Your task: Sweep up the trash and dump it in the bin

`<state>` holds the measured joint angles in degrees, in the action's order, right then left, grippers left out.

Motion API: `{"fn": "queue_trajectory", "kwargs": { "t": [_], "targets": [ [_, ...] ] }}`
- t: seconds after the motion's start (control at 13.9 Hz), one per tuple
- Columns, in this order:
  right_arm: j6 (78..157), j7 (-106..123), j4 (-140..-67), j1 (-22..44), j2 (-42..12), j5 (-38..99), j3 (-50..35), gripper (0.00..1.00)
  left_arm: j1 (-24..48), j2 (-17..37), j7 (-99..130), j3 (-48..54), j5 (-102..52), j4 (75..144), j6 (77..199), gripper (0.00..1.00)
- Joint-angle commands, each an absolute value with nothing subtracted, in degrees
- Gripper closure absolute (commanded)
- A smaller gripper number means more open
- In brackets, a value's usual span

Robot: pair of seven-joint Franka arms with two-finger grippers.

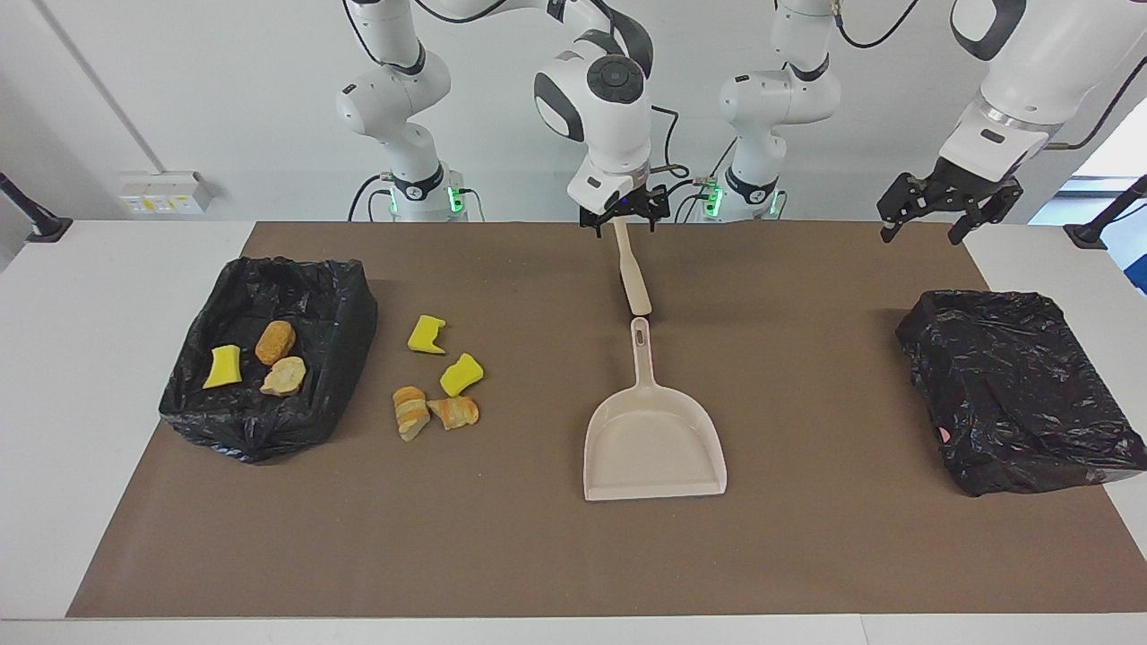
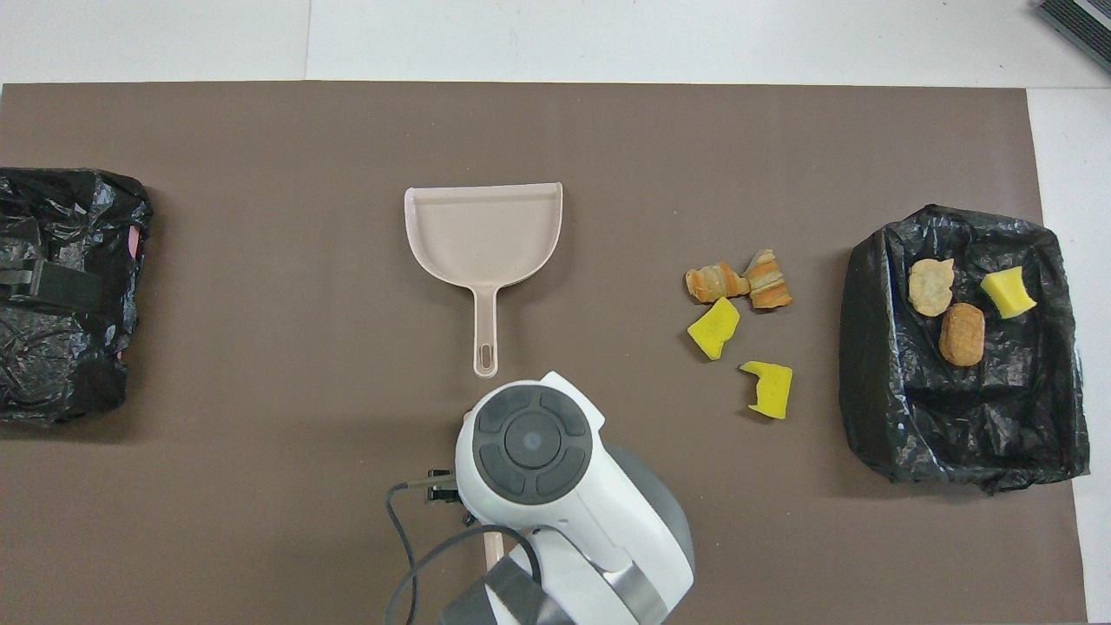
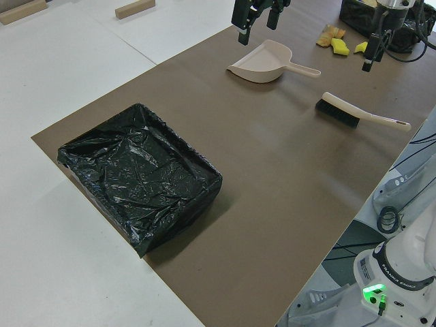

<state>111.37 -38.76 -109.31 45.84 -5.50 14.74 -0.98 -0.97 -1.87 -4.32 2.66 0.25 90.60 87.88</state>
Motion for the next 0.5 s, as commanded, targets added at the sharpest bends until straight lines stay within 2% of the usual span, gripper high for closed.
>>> {"fn": "queue_trajectory", "kwargs": {
  "t": [0.0, 0.22, 0.43],
  "targets": [
    [117.93, -37.62, -119.95, 48.33, -1.32, 16.7, -0.79, 0.0, -1.32, -2.11, -4.31, 2.9, 1.05, 90.09, 87.01, 0.0],
    [127.32, -38.85, -126.36, 52.11, -2.28, 18.53, -0.79, 0.0, -1.32, -2.2, -4.22, 2.9, 1.05, 89.91, 87.01, 0.0],
    [129.29, -38.93, -128.58, 53.87, -2.2, 20.83, -0.79, 0.0, -1.49, -2.11, -4.4, 2.9, 1.32, 89.65, 87.53, 0.0]
  ]
}}
